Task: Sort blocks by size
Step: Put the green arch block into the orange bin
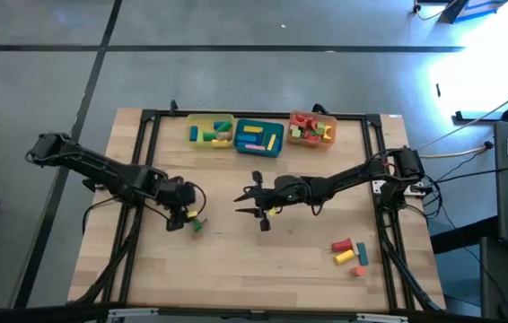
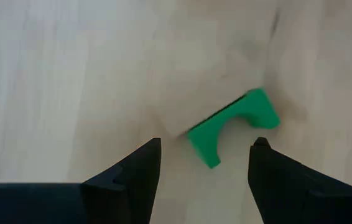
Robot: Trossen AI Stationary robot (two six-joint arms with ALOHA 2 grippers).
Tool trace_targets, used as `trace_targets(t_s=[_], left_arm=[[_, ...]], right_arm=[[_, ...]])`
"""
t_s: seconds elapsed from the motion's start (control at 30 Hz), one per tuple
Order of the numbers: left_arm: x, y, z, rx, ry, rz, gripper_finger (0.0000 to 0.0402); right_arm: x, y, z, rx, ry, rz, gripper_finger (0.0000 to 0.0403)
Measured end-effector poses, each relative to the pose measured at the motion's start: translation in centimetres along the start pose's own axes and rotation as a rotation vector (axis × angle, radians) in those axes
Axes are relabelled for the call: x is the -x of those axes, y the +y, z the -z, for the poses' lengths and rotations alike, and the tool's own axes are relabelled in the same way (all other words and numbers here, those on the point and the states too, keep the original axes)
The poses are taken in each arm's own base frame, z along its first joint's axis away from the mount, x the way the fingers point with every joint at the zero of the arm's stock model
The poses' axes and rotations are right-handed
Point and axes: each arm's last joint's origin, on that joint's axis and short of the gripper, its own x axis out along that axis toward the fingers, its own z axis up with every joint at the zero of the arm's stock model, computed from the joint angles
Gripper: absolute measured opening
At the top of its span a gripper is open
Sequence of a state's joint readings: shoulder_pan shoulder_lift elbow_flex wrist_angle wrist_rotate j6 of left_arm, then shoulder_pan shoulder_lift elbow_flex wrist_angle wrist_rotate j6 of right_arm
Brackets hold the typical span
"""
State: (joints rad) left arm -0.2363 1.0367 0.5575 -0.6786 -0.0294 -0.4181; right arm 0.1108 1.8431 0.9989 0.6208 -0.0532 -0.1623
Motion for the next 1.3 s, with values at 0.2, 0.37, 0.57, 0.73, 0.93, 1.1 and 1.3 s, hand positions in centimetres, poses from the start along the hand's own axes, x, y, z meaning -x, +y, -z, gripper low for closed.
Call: trace_targets(t_s=[0.2,0.37,0.57,0.73,0.93,1.1,1.3], left_arm=[[-0.2,-0.5,0.4,0.118,0.032,-0.008,0.0205],[-1.2,-1.1,0.6,0.086,0.080,-0.035,0.0205],[-3.1,-1.6,0.2,0.102,0.104,-0.048,0.0205],[-4.1,-1.7,0.1,0.101,0.113,-0.093,0.0205],[-5.0,-1.5,0.2,0.110,0.126,-0.157,0.0205],[-5.1,-1.5,0.1,0.128,0.124,-0.171,0.0196],[-5.1,-1.4,0.2,0.138,0.124,-0.188,0.0117]], right_arm=[[0.0,0.0,0.1,-0.001,0.013,-0.002,0.0136],[0.0,0.1,0.2,-0.001,0.025,-0.005,0.0136],[0.0,0.0,0.3,-0.002,0.028,-0.005,0.0136],[0.0,0.0,0.3,-0.002,0.028,-0.006,0.0136],[0.0,0.1,0.3,-0.001,0.027,-0.006,0.0136],[0.0,0.1,0.3,-0.001,0.027,-0.006,0.0136],[0.2,0.0,0.1,-0.001,0.035,-0.008,0.0136]])
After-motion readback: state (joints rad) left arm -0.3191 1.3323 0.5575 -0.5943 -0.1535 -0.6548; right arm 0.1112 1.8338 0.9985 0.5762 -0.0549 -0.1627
